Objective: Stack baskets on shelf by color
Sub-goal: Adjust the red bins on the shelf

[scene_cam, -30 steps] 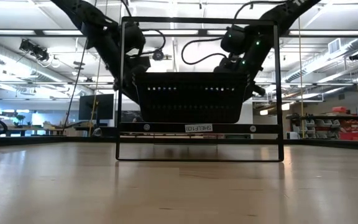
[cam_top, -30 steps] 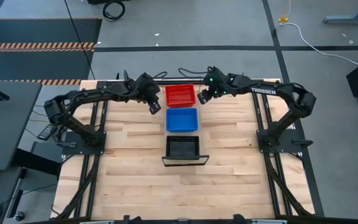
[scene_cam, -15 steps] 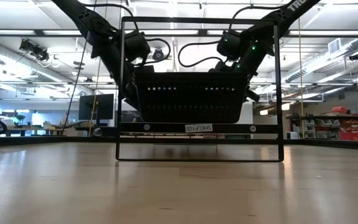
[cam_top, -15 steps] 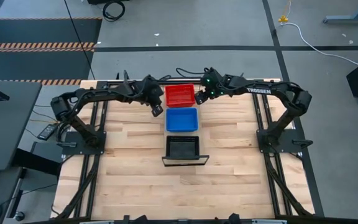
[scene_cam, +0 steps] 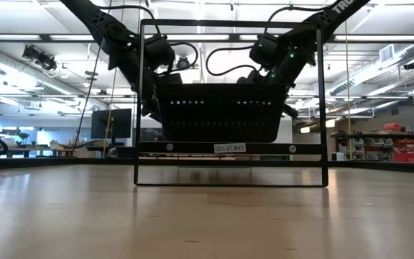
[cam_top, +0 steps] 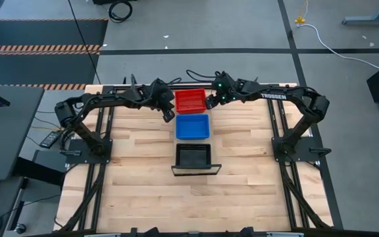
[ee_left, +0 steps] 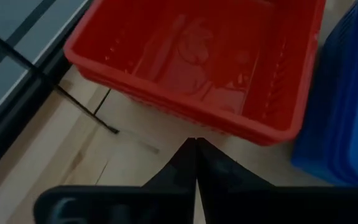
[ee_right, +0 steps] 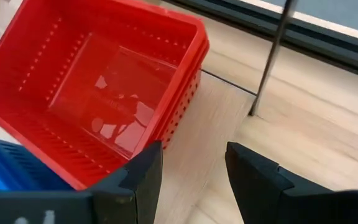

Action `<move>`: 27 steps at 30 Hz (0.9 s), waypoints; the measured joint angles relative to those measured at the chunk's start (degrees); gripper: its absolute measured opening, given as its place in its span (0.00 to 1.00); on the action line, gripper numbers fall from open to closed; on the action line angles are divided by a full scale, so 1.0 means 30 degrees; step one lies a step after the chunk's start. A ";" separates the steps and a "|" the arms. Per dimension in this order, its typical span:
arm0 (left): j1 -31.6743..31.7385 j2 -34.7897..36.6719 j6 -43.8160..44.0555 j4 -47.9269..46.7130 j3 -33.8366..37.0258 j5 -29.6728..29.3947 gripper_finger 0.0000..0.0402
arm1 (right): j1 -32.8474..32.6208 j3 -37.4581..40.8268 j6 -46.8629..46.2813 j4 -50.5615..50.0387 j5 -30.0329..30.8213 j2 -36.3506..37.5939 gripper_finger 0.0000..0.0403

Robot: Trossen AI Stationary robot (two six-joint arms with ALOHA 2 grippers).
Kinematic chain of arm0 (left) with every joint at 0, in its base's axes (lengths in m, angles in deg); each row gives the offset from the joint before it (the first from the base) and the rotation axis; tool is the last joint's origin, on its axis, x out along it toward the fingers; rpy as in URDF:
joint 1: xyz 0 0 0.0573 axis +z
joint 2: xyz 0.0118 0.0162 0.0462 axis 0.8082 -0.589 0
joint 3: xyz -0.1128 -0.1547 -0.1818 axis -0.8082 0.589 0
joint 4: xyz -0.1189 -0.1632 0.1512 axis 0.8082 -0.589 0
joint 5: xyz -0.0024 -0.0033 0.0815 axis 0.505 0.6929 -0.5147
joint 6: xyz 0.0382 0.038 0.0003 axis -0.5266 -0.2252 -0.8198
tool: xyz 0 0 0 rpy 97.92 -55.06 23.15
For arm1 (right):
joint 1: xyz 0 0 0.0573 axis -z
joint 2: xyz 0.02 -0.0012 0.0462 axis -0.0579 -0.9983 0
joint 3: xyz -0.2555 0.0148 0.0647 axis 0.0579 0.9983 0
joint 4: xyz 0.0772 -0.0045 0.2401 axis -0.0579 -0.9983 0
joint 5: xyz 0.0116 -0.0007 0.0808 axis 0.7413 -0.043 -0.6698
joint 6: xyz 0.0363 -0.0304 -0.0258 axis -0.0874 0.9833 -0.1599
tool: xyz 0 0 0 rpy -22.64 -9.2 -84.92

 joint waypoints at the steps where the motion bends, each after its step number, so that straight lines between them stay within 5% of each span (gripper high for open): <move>1: 0.0000 -0.0008 -0.0004 0.0055 0.0000 0.0000 0.03 | -0.0009 0.0000 -0.0024 0.0017 -0.0051 0.0000 0.45; 27: -0.0379 -0.0838 0.0018 0.1405 0.0007 0.0450 0.05 | -0.0543 0.0000 0.0135 -0.0337 -0.0261 0.0036 0.45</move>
